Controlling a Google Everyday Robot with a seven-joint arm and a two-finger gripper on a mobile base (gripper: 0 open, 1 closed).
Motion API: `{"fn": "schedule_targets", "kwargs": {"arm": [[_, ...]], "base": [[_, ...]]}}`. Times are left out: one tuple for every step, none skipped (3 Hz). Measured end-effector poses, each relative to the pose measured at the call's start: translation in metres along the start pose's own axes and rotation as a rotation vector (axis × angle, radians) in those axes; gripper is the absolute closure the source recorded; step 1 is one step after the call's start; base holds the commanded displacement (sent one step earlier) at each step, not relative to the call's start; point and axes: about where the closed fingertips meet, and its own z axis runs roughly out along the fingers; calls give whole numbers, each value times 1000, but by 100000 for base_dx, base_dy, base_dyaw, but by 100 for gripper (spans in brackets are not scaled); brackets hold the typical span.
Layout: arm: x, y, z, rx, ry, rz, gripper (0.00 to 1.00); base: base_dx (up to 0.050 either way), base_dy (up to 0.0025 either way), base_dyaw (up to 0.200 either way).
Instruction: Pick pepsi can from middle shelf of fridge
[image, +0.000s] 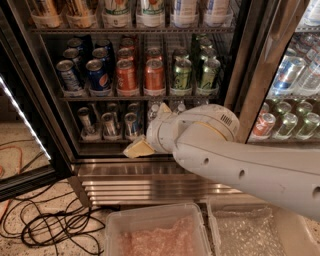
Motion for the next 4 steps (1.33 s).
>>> {"fn": "schedule_targets", "kwargs": {"arm": [[0,1,1,-3,0,2,0],[-11,7,11,-24,-62,50,0],[-54,14,35,-70,-174,121,0],[-87,21,51,-104,-251,137,0]], "base": [[0,0,0],[0,0,0],[0,0,0],[0,0,0]]}}
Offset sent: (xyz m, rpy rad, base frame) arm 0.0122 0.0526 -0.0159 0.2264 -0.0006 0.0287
